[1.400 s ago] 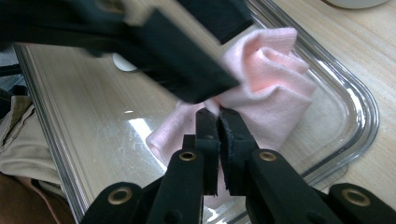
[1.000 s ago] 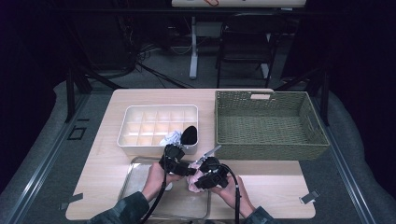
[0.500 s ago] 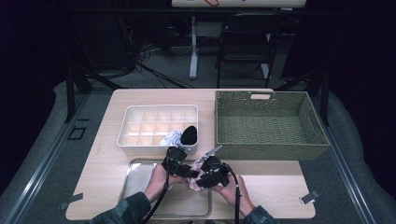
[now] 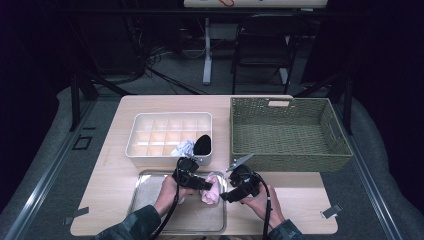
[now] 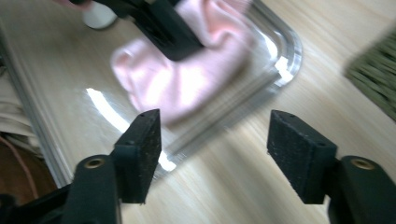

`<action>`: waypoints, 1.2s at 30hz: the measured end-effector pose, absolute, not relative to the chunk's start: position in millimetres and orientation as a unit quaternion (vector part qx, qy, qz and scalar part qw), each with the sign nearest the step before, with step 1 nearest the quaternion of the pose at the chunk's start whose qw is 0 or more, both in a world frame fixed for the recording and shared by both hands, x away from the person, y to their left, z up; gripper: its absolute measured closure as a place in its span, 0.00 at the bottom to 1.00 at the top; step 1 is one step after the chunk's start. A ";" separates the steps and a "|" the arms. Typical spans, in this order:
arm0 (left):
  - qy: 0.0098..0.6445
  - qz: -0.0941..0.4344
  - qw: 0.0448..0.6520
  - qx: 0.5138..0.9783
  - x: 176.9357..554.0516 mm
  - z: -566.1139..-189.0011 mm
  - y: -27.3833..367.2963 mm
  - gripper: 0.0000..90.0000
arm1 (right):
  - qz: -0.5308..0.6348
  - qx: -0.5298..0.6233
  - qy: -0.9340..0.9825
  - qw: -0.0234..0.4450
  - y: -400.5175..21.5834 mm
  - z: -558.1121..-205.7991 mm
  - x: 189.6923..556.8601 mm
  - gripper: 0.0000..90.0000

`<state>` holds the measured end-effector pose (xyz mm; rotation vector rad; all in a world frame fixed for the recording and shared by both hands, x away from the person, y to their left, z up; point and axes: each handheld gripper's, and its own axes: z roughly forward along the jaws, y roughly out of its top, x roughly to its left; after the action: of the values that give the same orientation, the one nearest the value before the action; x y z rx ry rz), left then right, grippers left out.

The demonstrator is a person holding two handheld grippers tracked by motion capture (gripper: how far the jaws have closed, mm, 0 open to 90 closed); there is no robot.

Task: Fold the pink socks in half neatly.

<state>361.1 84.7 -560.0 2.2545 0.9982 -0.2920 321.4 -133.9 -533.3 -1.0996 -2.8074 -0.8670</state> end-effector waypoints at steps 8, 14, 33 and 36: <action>0.369 -0.113 0.342 0.857 356.8 -552.9 82.9 0.78 | -0.266 -0.371 -0.890 -0.021 -166.5 -543.8 315.9 0.31; 0.369 -0.106 0.350 0.854 355.8 -546.0 87.3 0.78 | -0.259 -0.382 -0.887 -0.029 -179.8 -546.8 318.0 0.25; 0.364 -0.057 0.375 0.851 348.9 -518.2 120.0 0.78 | -0.272 -0.379 -0.881 -0.079 -188.0 -546.3 318.2 0.00; 0.367 -0.048 0.376 0.850 348.6 -515.3 126.2 0.78 | -0.273 -0.382 -0.880 -0.069 -189.0 -548.0 319.2 0.00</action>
<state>348.6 126.2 -515.3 2.1742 0.9397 -0.1227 319.2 -189.0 -548.0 -1.2544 -2.8937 -0.8968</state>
